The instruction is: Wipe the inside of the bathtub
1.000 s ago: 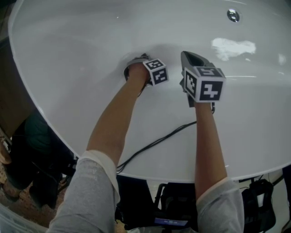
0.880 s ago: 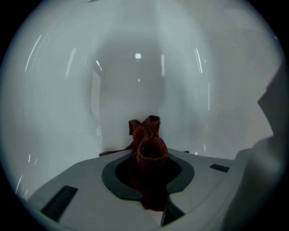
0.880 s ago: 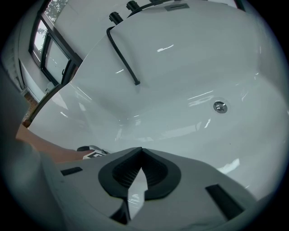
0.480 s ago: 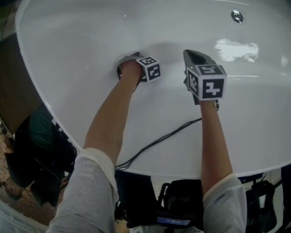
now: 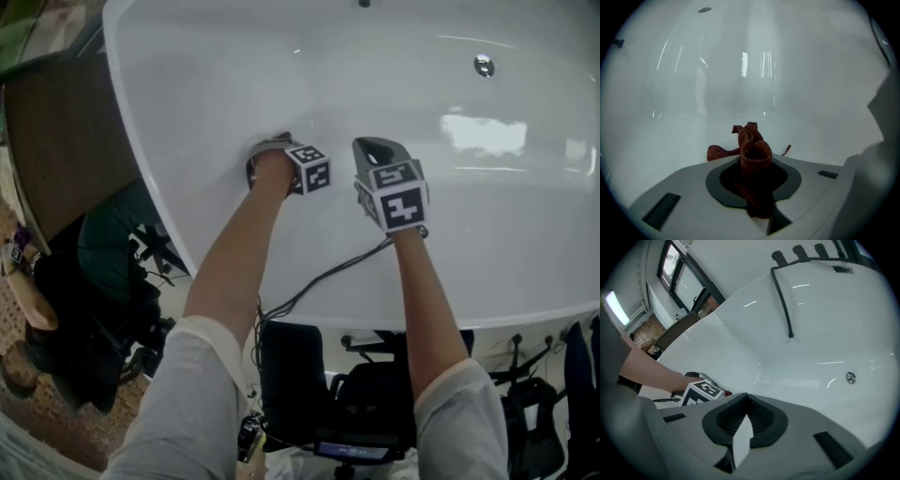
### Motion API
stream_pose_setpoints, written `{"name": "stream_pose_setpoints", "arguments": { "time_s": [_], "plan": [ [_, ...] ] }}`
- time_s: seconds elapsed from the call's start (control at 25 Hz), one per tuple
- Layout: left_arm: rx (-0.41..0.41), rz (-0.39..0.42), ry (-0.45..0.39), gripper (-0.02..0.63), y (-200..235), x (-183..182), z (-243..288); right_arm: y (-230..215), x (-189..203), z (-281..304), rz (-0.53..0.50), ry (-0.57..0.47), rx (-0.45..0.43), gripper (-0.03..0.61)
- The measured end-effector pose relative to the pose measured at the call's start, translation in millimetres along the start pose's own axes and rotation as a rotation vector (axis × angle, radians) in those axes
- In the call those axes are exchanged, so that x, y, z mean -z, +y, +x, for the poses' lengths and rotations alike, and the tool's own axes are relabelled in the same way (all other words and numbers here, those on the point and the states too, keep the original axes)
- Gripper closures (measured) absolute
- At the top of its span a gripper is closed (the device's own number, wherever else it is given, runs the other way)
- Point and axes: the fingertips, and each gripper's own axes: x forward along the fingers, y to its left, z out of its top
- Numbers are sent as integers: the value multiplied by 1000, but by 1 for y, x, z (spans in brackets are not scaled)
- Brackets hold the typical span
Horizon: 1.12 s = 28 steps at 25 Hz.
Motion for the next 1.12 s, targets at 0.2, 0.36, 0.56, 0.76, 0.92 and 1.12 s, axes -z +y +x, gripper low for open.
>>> {"name": "stream_pose_setpoints", "arguments": {
  "time_s": [0.2, 0.36, 0.56, 0.76, 0.92, 1.12],
  "plan": [
    [-18, -7, 0, 532, -17, 43, -37, 44, -18, -30, -29, 4, -22, 572],
    [-40, -24, -9, 532, -33, 78, -62, 81, -30, -56, -60, 7, -34, 572],
    [-61, -52, -2, 532, -41, 124, -97, 120, -56, -87, -115, -7, -42, 572],
    [-42, -85, -2, 532, -56, 166, -129, 165, -71, -119, -156, -6, -57, 572],
    [-46, -126, -23, 532, -65, 188, -153, 185, -85, -140, -198, -8, -55, 572],
    [-134, -229, -109, 532, -69, 204, -170, 198, -103, -174, -229, -23, -45, 572]
  ]
}}
